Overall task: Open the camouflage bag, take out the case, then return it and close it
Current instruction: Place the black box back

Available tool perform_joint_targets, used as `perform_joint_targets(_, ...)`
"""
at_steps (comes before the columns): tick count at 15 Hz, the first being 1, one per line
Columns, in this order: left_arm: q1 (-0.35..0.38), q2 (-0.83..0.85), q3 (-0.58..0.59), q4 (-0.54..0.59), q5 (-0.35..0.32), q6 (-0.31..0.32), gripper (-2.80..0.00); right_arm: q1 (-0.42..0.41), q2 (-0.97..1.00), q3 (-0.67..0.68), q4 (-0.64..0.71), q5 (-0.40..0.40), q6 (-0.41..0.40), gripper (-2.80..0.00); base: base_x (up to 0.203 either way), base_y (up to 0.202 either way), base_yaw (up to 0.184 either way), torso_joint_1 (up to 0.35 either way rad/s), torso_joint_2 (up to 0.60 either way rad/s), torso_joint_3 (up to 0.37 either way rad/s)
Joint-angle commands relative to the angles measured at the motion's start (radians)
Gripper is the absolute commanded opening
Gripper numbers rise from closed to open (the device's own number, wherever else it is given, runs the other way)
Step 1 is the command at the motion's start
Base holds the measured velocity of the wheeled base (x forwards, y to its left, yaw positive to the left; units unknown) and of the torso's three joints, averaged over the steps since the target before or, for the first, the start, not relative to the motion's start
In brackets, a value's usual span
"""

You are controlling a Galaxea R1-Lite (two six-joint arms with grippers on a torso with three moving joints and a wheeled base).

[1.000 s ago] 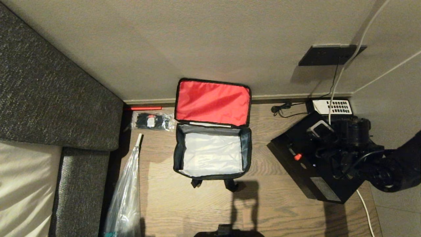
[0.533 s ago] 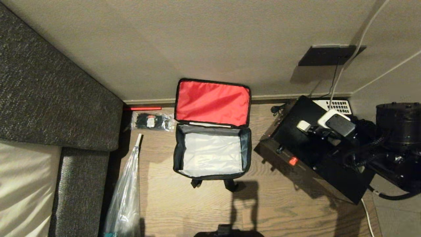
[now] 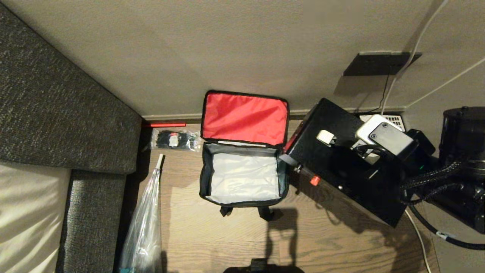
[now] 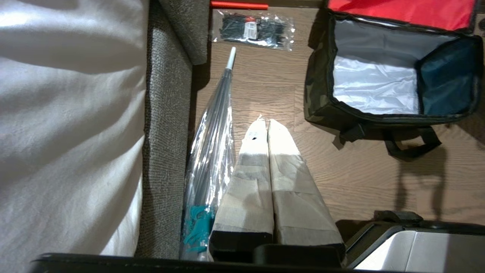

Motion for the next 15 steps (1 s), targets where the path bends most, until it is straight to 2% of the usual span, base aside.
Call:
perform_joint_targets(1, 0.0, -0.002, 0.003, 0.0, 0.001, 0.0, -2.8, 0.035, 0.06, -0.019, -0.002, 0.039, 0.054, -2.8, 0.0, 0.0, 0.0, 0.0, 0.0, 0.0)
perform_joint_targets(3, 0.0, -0.002, 0.003, 0.0, 0.001, 0.0, -2.8, 0.04, 0.105, -0.058, -0.003, 0.078, 0.081, -2.8, 0.0, 0.0, 0.0, 0.0, 0.0, 0.0)
perform_joint_targets(5, 0.0, -0.002, 0.003, 0.0, 0.001, -0.002, -2.8, 0.044, 0.153, -0.101, -0.005, 0.198, 0.085, -2.8, 0.0, 0.0, 0.0, 0.0, 0.0, 0.0)
perform_joint_targets(7, 0.0, -0.002, 0.003, 0.0, 0.001, 0.0, -2.8, 0.044, 0.203, -0.152, -0.003, 0.242, 0.086, -2.8, 0.0, 0.0, 0.0, 0.0, 0.0, 0.0)
perform_joint_targets(11, 0.0, -0.002, 0.003, 0.0, 0.001, 0.0, -2.8, 0.057, 0.265, -0.214, 0.012, 0.469, 0.064, -2.8, 0.0, 0.0, 0.0, 0.0, 0.0, 0.0)
perform_joint_targets(13, 0.0, -0.002, 0.003, 0.0, 0.001, 0.0, -2.8, 0.058, 0.296, -0.226, 0.007, 0.533, 0.037, -2.8, 0.0, 0.0, 0.0, 0.0, 0.0, 0.0)
perform_joint_targets(15, 0.0, -0.002, 0.003, 0.0, 0.001, 0.0, -2.8, 0.058, 0.324, -0.269, 0.015, 0.643, 0.033, -2.8, 0.0, 0.0, 0.0, 0.0, 0.0, 0.0)
